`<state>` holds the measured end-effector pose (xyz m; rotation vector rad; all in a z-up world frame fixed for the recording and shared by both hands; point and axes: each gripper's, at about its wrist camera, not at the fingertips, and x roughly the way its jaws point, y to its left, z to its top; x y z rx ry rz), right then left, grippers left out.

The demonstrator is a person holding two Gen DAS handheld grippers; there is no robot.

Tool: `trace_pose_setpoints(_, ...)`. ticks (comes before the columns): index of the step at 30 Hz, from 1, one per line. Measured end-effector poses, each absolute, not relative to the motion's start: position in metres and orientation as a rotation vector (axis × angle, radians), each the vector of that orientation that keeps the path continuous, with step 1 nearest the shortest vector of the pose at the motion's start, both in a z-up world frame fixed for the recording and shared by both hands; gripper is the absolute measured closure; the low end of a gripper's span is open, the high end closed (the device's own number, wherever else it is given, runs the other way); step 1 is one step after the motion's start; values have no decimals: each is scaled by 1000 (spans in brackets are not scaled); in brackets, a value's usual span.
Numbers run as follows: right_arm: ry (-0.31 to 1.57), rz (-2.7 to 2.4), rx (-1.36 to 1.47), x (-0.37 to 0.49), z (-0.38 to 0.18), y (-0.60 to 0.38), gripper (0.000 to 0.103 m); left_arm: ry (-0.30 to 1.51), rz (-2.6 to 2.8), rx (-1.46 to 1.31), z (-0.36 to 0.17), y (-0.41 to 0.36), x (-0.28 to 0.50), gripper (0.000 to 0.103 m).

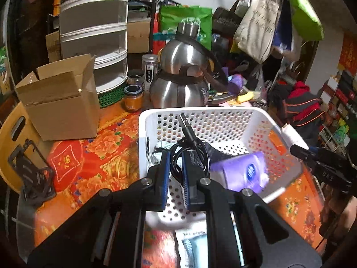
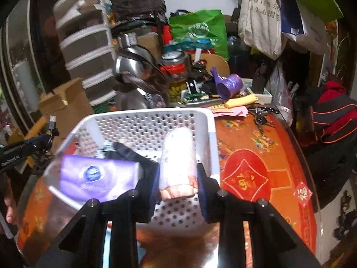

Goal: Organize soft objects
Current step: 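Lower the roll and cable into the basket and open both grippers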

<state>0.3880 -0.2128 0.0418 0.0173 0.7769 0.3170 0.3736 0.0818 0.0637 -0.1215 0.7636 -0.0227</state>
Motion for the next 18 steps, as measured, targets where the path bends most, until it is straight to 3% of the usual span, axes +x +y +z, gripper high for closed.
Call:
trace_pose_setpoints(14,815,317,-106,418,15,-181,73,867,21,-91,17,75,438,92)
trace_pose_setpoints(16,799,306,-99,416,16,-182,73,871,1,-101,15,74,436,83)
trace_pose_setpoints(17,781,312,-84,413,19,-184,72,872,-5,-99,15,73,435,67)
trace_pose_setpoints(18,771,318,-74,412,21,-185,64,865,-5,-90,16,71,433,45)
